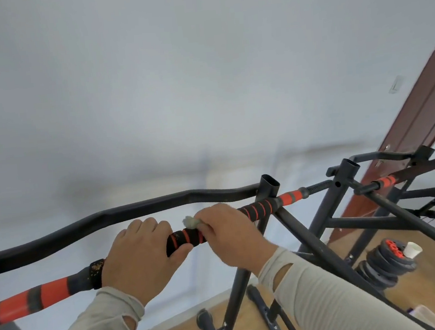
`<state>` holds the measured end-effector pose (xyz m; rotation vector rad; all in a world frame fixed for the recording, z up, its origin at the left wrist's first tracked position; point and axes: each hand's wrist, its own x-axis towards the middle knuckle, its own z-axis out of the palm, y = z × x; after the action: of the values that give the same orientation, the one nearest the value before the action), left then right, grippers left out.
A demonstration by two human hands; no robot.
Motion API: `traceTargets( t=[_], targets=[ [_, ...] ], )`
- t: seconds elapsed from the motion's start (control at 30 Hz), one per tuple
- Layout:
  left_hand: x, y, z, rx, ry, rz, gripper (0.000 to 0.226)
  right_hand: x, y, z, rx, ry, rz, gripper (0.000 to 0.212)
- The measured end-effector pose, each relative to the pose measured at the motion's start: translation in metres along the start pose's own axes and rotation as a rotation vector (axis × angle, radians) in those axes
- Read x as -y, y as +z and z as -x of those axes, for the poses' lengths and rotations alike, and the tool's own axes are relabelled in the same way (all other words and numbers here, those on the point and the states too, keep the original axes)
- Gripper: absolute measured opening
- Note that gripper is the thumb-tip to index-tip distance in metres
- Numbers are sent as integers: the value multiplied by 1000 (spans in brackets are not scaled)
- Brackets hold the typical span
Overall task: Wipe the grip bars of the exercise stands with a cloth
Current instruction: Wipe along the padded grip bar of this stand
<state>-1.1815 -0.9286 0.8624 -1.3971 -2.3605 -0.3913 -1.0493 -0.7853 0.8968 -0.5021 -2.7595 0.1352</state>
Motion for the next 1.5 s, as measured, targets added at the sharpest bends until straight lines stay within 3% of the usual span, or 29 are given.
traceTargets(
  t=[0.07, 0.13, 0.23, 0.33, 0.47, 0.63, 0.83, 0.97, 1.07, 1.33, 1.5],
  targets=[
    [0, -1, 0, 5, -4, 11, 47, -35, -15, -2, 80, -7, 228, 18],
    [0, -1, 0, 20, -17, 14, 48, -75, -35, -1, 151, 109, 396, 18],
    [0, 1, 1, 27, -24, 21, 50, -105, -52, 2, 186, 249, 438, 23],
    [1, 2, 1, 2, -24, 23, 51, -80, -37, -4, 225, 249, 331, 24],
    [3, 5, 0, -15, -3, 6, 55, -5, 0, -9, 53, 243, -88, 26],
    [1, 2, 1, -3, -21, -14, 59, 21, 16, -2, 27, 44, -151, 28],
    [33, -42, 7, 264, -56, 176, 71, 19, 29, -3, -32, 51, -148, 31],
    [89, -69, 29, 465, -170, 89, 89, 15, 34, -1, -44, 57, -175, 37],
    [102, -61, 43, 529, -243, 81, 54, 14, 37, -1, -74, 56, -187, 33],
    [99, -48, 41, 507, -241, -50, 29, 50, 31, -4, -105, 175, -16, 25],
    [99, -45, 39, 468, -251, -88, 13, 152, 62, -10, -181, -42, -59, 14]
  ],
)
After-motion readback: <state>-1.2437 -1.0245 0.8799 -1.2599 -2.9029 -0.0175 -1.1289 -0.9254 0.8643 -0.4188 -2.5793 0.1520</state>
